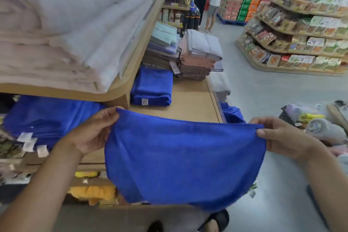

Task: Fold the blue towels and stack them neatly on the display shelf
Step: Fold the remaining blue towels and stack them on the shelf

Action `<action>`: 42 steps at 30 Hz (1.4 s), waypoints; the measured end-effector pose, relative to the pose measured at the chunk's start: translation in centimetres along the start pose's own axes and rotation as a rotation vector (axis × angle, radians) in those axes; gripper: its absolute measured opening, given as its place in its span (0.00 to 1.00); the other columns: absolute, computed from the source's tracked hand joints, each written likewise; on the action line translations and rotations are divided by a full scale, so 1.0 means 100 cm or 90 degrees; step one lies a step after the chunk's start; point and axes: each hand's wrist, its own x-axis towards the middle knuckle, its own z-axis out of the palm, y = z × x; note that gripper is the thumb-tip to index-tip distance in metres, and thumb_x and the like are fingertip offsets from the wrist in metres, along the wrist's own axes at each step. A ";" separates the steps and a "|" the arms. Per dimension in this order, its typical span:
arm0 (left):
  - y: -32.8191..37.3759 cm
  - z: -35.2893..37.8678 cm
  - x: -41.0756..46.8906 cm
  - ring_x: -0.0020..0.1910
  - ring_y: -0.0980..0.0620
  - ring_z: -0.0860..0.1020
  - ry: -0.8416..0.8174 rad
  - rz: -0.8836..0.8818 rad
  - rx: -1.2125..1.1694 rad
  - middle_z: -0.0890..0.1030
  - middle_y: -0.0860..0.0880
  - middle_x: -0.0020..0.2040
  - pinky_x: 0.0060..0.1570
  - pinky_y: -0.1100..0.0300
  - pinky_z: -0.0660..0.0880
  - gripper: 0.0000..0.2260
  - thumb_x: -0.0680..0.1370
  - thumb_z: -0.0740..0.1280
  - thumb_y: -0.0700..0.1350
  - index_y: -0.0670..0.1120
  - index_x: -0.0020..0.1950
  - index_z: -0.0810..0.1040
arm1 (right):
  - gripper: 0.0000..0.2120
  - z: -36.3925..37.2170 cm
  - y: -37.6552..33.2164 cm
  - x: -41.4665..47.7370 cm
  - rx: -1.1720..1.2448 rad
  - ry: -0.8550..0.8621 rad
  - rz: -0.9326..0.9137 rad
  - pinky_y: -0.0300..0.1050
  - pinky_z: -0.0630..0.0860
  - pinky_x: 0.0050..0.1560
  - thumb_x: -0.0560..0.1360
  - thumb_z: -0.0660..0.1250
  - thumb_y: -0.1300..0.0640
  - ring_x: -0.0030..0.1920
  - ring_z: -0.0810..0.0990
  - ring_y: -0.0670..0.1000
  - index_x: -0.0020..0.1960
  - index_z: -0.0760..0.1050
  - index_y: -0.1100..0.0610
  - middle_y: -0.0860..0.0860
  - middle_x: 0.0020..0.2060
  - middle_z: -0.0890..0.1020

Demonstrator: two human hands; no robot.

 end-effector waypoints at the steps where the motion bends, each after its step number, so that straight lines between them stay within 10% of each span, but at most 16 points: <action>1: 0.002 -0.001 0.003 0.36 0.58 0.83 0.021 0.001 0.008 0.85 0.53 0.41 0.34 0.66 0.78 0.11 0.68 0.81 0.52 0.53 0.47 0.85 | 0.05 0.001 0.002 0.011 0.002 0.036 0.001 0.41 0.80 0.35 0.69 0.78 0.63 0.35 0.82 0.50 0.43 0.85 0.57 0.55 0.39 0.82; 9: -0.021 -0.012 0.057 0.38 0.58 0.79 0.314 0.134 0.418 0.84 0.54 0.38 0.37 0.71 0.72 0.04 0.82 0.67 0.39 0.44 0.49 0.81 | 0.05 0.004 0.018 0.098 -0.188 0.295 0.025 0.50 0.68 0.40 0.73 0.78 0.54 0.37 0.66 0.56 0.41 0.84 0.53 0.57 0.35 0.73; 13: -0.013 -0.021 0.089 0.43 0.43 0.79 0.425 0.092 0.442 0.83 0.42 0.45 0.48 0.48 0.76 0.06 0.82 0.67 0.45 0.46 0.47 0.80 | 0.05 0.002 0.004 0.129 -0.150 0.366 -0.012 0.37 0.68 0.24 0.75 0.76 0.56 0.25 0.70 0.47 0.47 0.82 0.57 0.50 0.29 0.74; 16: -0.008 -0.020 0.114 0.36 0.49 0.76 0.408 0.038 0.348 0.83 0.54 0.32 0.38 0.59 0.79 0.14 0.84 0.62 0.40 0.52 0.40 0.77 | 0.04 0.003 -0.009 0.156 -0.094 0.409 -0.071 0.37 0.82 0.35 0.77 0.74 0.59 0.30 0.83 0.46 0.48 0.80 0.58 0.53 0.37 0.82; 18: -0.007 -0.014 0.125 0.40 0.52 0.77 0.377 0.048 0.311 0.85 0.56 0.41 0.40 0.65 0.79 0.19 0.84 0.60 0.35 0.55 0.42 0.82 | 0.04 0.003 -0.009 0.175 -0.049 0.419 -0.097 0.40 0.84 0.44 0.79 0.71 0.63 0.39 0.86 0.48 0.52 0.79 0.58 0.57 0.47 0.83; 22: -0.023 -0.004 0.115 0.57 0.38 0.80 0.353 0.124 0.496 0.76 0.44 0.61 0.61 0.42 0.76 0.05 0.81 0.66 0.45 0.50 0.57 0.76 | 0.29 0.011 0.014 0.189 -0.221 0.428 -0.044 0.56 0.79 0.63 0.77 0.73 0.61 0.59 0.80 0.52 0.75 0.68 0.56 0.53 0.65 0.74; 27: -0.072 0.001 0.013 0.32 0.49 0.81 0.268 0.062 0.332 0.84 0.48 0.43 0.26 0.62 0.71 0.10 0.74 0.68 0.57 0.53 0.47 0.82 | 0.10 0.049 0.082 0.129 -0.247 0.366 -0.086 0.45 0.84 0.40 0.79 0.71 0.60 0.37 0.86 0.49 0.57 0.78 0.47 0.49 0.52 0.82; 33: -0.161 -0.032 -0.072 0.31 0.50 0.79 0.158 -0.372 0.226 0.85 0.41 0.43 0.26 0.63 0.67 0.11 0.82 0.66 0.48 0.42 0.47 0.83 | 0.21 0.082 0.148 0.041 -0.260 0.336 0.021 0.35 0.71 0.28 0.81 0.69 0.55 0.25 0.74 0.48 0.29 0.75 0.54 0.53 0.23 0.77; 38: -0.198 -0.030 -0.070 0.45 0.42 0.85 0.233 -0.432 -0.129 0.84 0.37 0.58 0.36 0.55 0.79 0.18 0.79 0.66 0.51 0.39 0.59 0.84 | 0.16 0.094 0.180 0.035 -0.015 0.282 0.243 0.41 0.73 0.33 0.80 0.69 0.47 0.34 0.83 0.53 0.47 0.80 0.61 0.58 0.40 0.86; 42: -0.196 -0.024 -0.062 0.41 0.44 0.84 0.223 -0.391 -0.271 0.85 0.40 0.49 0.36 0.53 0.80 0.16 0.70 0.77 0.48 0.42 0.55 0.86 | 0.11 0.097 0.190 0.038 0.241 0.264 0.248 0.47 0.82 0.38 0.75 0.72 0.53 0.40 0.86 0.56 0.51 0.77 0.59 0.59 0.44 0.82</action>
